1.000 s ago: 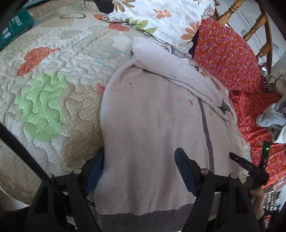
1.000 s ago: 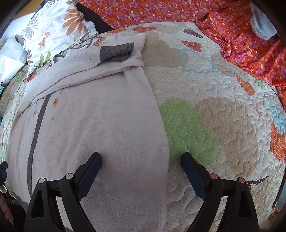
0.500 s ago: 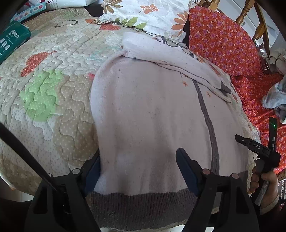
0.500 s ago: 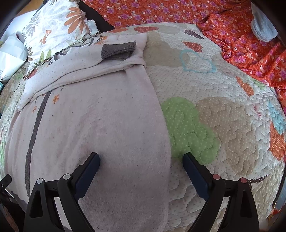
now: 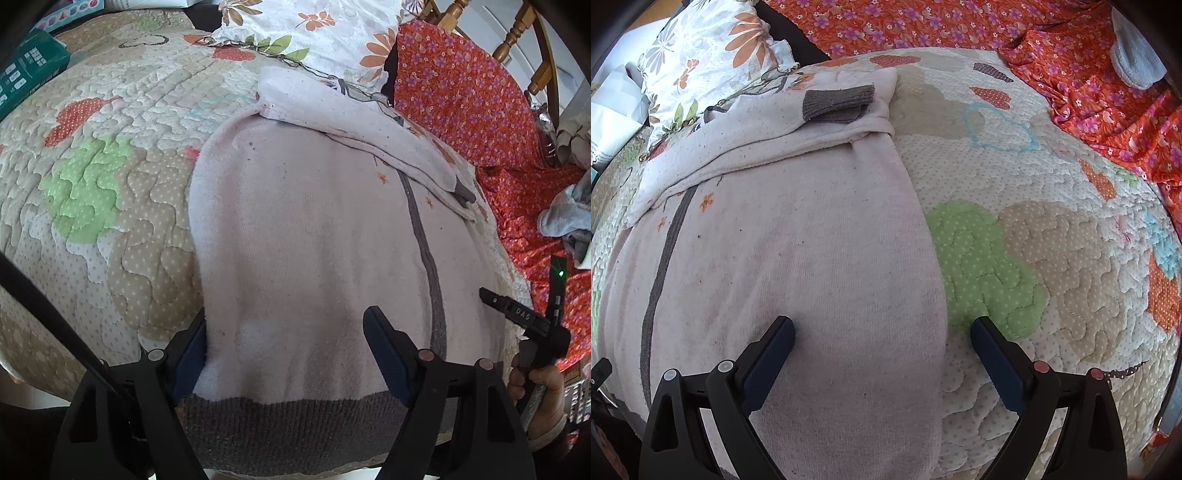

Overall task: Fold small clothes
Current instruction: 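Move both tools toward the grey knit hem band of the sweatshirt, then close the left tool on the grey hem band while the right tool grips it too, then lift the hem band with both tools, fold it toward the collar and open, then withdraw both open tools from the folded hem band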

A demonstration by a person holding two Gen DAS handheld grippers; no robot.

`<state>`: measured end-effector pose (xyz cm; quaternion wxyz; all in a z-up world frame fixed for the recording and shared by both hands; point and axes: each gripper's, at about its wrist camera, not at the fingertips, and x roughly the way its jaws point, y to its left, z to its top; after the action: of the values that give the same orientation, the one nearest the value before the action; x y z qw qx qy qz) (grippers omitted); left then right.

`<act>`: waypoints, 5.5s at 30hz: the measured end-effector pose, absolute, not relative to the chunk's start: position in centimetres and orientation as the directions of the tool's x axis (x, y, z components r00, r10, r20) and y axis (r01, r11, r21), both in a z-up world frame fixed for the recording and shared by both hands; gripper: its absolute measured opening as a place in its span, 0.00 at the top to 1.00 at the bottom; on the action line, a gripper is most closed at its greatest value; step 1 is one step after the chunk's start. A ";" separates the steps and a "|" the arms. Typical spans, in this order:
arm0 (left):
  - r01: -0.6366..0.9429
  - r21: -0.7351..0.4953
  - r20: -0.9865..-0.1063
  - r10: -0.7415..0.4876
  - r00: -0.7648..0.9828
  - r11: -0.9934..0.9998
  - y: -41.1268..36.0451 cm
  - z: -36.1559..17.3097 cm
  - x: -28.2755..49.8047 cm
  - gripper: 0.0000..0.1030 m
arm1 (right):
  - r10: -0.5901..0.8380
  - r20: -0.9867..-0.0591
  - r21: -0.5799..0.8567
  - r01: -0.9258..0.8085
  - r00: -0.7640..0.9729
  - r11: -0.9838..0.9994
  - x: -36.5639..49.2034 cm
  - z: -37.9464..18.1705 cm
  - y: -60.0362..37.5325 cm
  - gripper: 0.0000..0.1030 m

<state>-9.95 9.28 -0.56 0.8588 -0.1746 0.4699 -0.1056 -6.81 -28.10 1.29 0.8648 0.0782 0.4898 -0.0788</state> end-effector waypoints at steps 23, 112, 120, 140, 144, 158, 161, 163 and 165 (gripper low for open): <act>-0.071 -0.608 -0.700 -0.491 0.518 0.791 12.6 -1.1 -9.4 0.41 | 0.114 -0.803 0.359 0.323 0.585 0.875 -10.2 4.9 -35.8 0.06; -0.077 -0.697 -0.626 -0.553 0.550 0.713 13.4 4.7 2.5 0.92 | 0.412 -0.689 0.556 0.071 0.596 0.828 -4.8 9.7 -29.7 0.94; -0.087 -0.736 -0.590 -0.572 0.571 0.672 13.1 3.9 11.5 0.91 | 0.458 -0.665 0.643 0.140 0.590 0.753 5.1 7.3 -31.9 0.92; -0.081 -0.628 -0.623 -0.439 0.647 0.774 13.9 7.4 8.8 0.34 | 0.289 -0.672 0.477 0.099 0.682 0.874 5.3 10.2 -31.4 0.50; 0.057 -0.558 -0.661 -0.484 0.573 0.828 10.1 7.3 8.0 0.34 | 0.324 -0.780 0.377 -0.010 0.535 0.926 3.8 8.0 -26.3 0.71; -0.107 -0.555 -0.711 -0.403 0.577 0.825 8.3 2.9 16.9 0.33 | 0.034 -0.751 0.185 0.161 0.660 0.969 13.4 5.6 -29.3 0.55; -0.127 -0.547 -0.714 -0.381 0.588 0.828 9.0 3.5 16.7 0.33 | 0.028 -0.760 0.224 0.222 0.649 0.949 13.9 5.0 -31.0 0.51; -0.126 -0.526 -0.716 -0.359 0.599 0.841 8.9 4.2 16.4 0.33 | 0.025 -0.762 0.227 0.230 0.648 0.946 13.8 5.2 -31.5 0.51; -0.122 -0.516 -0.708 -0.342 0.618 0.848 9.0 5.0 15.9 0.32 | 0.009 -0.751 0.214 0.231 0.660 0.949 13.5 5.9 -31.3 0.50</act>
<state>15.87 9.02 5.05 0.8586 -0.2682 0.4322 -0.0640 13.46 -31.28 5.90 0.8990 0.1474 0.4078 -0.0619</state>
